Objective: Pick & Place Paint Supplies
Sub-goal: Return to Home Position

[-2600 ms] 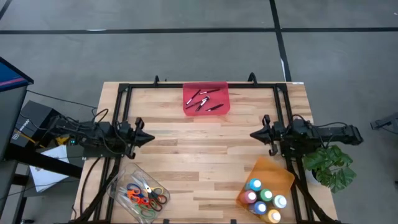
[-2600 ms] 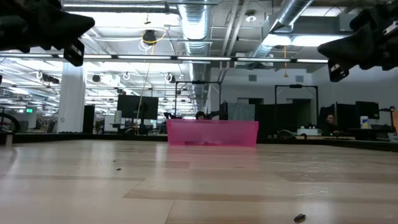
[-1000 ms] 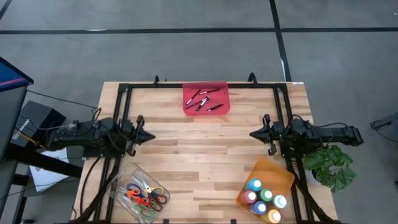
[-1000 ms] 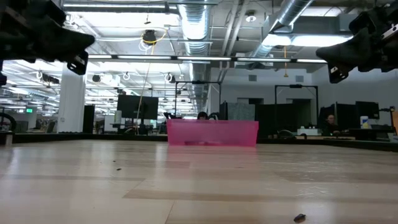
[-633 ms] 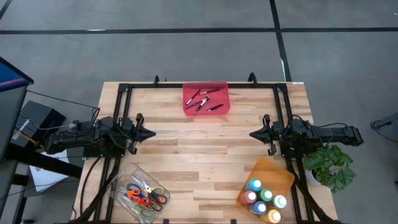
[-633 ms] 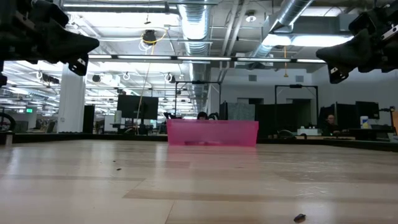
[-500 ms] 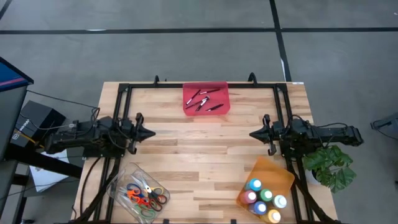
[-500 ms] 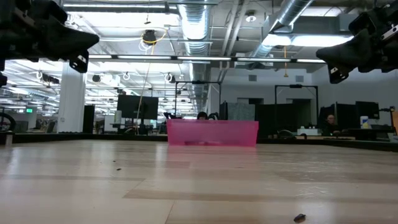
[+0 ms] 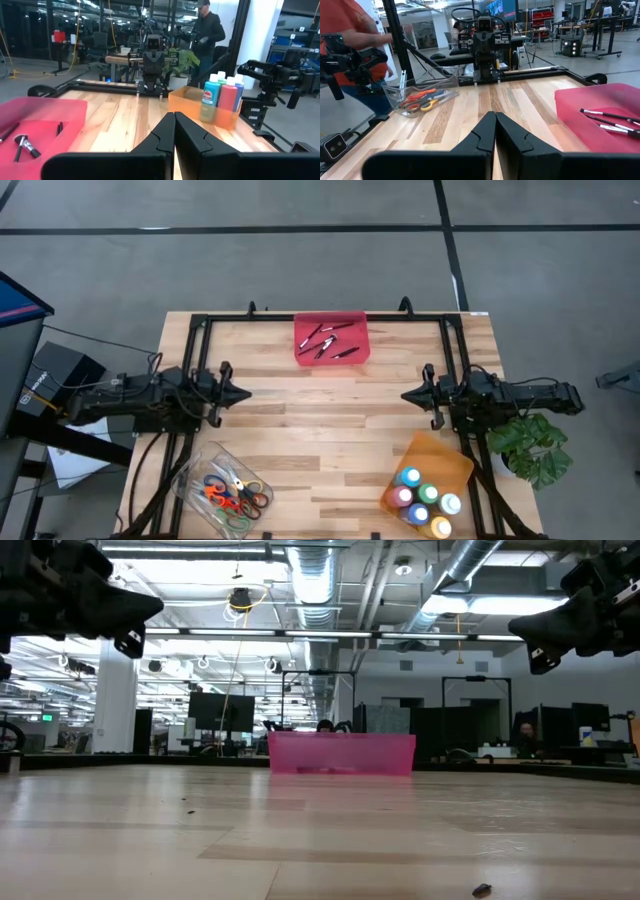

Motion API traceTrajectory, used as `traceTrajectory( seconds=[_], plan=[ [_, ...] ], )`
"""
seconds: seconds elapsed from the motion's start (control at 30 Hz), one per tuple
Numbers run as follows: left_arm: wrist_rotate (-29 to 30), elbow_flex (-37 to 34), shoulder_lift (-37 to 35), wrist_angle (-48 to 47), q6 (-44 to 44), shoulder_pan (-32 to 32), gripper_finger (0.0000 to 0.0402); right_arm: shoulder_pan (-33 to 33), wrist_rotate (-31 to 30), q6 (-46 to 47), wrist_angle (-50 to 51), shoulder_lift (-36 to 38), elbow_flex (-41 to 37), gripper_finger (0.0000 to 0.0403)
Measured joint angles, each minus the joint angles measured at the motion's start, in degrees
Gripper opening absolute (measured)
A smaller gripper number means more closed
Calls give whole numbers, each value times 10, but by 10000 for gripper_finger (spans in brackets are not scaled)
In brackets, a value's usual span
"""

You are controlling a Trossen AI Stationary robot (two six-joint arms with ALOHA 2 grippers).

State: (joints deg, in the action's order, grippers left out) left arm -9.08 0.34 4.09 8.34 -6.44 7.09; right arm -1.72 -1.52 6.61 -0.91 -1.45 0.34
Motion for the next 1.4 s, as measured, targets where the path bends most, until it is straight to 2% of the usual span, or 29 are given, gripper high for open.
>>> traceTrajectory(
  seconds=[0.87, 1.4],
  plan=[
    [0, 0, 79, 3, 0, 0, 0, 0, 0, 0, 0, 0, 0, 8],
    [0, 0, 89, 3, 0, 0, 0, 0, 0, 0, 0, 0, 0, 8]
  ],
)
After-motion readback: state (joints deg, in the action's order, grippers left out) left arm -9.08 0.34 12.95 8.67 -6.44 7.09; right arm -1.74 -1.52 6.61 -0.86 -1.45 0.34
